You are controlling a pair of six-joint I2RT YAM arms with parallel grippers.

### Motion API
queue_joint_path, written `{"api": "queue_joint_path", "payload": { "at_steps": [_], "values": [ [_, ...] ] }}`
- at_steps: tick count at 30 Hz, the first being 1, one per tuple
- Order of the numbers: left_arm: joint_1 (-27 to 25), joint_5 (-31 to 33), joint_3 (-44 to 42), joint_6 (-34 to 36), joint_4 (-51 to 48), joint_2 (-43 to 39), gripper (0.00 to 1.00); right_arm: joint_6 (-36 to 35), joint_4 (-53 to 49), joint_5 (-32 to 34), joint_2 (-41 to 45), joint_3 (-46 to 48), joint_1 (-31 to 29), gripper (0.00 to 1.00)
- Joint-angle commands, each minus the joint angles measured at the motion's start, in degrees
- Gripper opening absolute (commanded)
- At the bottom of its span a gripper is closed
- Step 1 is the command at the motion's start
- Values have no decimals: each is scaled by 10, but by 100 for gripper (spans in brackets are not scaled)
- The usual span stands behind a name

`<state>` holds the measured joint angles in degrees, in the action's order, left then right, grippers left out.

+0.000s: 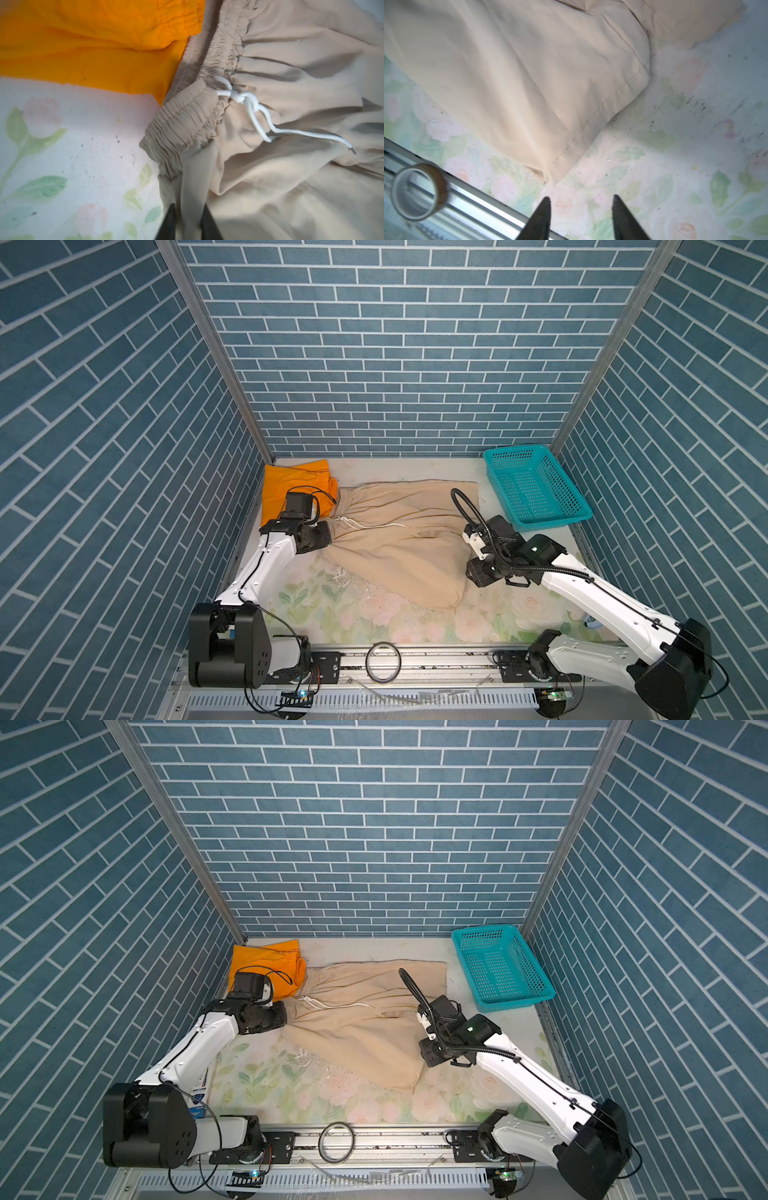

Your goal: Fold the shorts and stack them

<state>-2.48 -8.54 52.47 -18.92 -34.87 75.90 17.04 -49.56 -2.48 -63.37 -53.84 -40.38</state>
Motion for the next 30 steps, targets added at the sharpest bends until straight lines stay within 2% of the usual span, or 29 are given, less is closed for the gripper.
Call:
{"api": "queue_joint_path", "payload": {
  "at_steps": [1,3,5,10,14,19,21,24,25,27,29,30],
  "values": [
    [3,10,-12,-2,-11,11,37,71,66,1,23,-19,19,59],
    [3,11,-12,-4,-11,8,50,86,95,7,5,-10,51,64],
    [3,13,-15,-7,-8,1,61,90,127,-20,-21,8,87,64],
    [4,30,-33,-15,6,-7,81,100,218,-70,-116,53,141,65],
    [8,-1,-60,-27,53,0,83,125,301,-125,-183,87,173,65],
    [8,-30,-83,-35,107,9,84,135,394,-161,-246,120,183,64],
    [8,-34,-87,-34,116,14,83,137,434,-182,-270,126,185,60],
    [8,-39,-90,-30,120,17,75,136,464,-202,-302,118,188,48],
    [8,-39,-93,-30,120,16,70,135,468,-213,-309,111,188,40],
    [8,-39,-95,-29,120,15,50,125,453,-221,-313,94,191,19],
    [8,-35,-95,-25,111,14,27,100,389,-197,-296,62,194,1],
    [8,-31,-94,-23,105,13,17,87,354,-176,-285,48,195,0]
  ]
}}
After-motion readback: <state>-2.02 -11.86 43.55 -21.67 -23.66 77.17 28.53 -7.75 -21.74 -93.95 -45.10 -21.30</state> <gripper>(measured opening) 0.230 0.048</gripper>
